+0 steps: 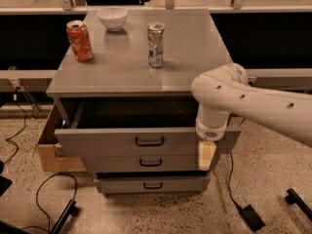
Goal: Open top drawer
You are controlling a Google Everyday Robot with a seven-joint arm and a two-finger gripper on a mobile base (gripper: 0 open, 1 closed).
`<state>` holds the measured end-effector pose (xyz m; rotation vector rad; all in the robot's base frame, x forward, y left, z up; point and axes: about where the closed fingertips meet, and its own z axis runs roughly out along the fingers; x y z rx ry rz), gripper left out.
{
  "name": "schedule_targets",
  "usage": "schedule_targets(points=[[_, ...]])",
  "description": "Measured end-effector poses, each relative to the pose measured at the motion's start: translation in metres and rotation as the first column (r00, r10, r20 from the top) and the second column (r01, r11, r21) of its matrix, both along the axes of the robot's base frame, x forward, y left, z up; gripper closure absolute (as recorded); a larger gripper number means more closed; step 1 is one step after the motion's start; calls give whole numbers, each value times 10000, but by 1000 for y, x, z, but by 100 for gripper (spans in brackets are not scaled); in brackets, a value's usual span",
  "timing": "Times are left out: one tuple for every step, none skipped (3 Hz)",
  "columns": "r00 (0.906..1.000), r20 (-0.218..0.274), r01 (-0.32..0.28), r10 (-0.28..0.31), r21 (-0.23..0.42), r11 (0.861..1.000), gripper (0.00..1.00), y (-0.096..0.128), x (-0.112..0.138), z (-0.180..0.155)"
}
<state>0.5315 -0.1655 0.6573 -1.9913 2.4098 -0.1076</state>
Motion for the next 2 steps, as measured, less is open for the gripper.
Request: schedule_targets(points=[[9970,-715,-248,296,675,9974,41,29,-42,13],[9936,-1070,-284,373,838,9961,64,42,-73,32]])
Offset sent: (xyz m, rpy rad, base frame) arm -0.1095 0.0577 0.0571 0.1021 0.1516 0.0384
